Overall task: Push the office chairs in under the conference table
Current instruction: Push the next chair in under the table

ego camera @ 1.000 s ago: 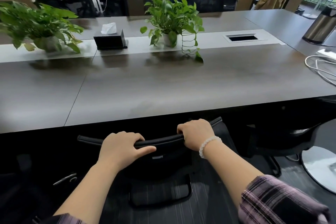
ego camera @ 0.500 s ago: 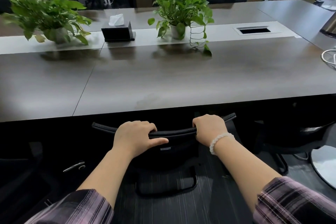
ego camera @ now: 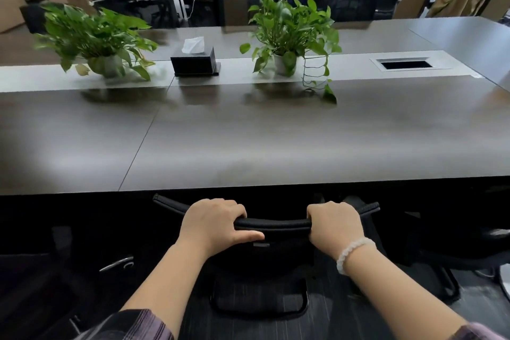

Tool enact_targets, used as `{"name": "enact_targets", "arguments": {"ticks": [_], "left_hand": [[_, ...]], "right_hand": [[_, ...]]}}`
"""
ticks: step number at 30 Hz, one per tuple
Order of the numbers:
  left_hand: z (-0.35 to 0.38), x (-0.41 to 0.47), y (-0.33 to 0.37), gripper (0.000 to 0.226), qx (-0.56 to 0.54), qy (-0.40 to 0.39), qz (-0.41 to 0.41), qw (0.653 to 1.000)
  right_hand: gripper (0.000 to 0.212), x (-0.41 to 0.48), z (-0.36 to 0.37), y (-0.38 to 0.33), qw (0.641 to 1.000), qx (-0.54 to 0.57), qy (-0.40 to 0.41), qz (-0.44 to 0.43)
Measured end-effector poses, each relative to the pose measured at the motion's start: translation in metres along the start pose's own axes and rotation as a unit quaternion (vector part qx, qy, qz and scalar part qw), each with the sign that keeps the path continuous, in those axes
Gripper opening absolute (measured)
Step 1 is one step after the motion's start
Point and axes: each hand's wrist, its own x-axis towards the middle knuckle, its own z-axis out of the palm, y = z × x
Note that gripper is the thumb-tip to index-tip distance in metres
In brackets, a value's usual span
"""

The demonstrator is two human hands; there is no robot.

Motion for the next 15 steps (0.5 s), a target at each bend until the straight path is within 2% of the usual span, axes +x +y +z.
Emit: {"name": "enact_targets", "arguments": {"ticks": [3,9,15], "left_hand": [[0.000,0.026,-0.002,0.094,0.005,-0.001,-0.011,1.000],[0.013,0.057,0.001,0.093,-0.004,0.030,-0.029,0.999],[0.011,0.061,-0.002,0.099,-0.005,0.043,-0.029,0.999]], "right_hand": [[0.020,0.024,0.002,0.015,0.999,0.004,0.025,-0.037],[0.014,0.056,0.007,0.037,0.997,0.012,0.064,-0.039],[0.019,0.061,0.009,0.040,0.995,0.013,0.083,-0.047]]}}
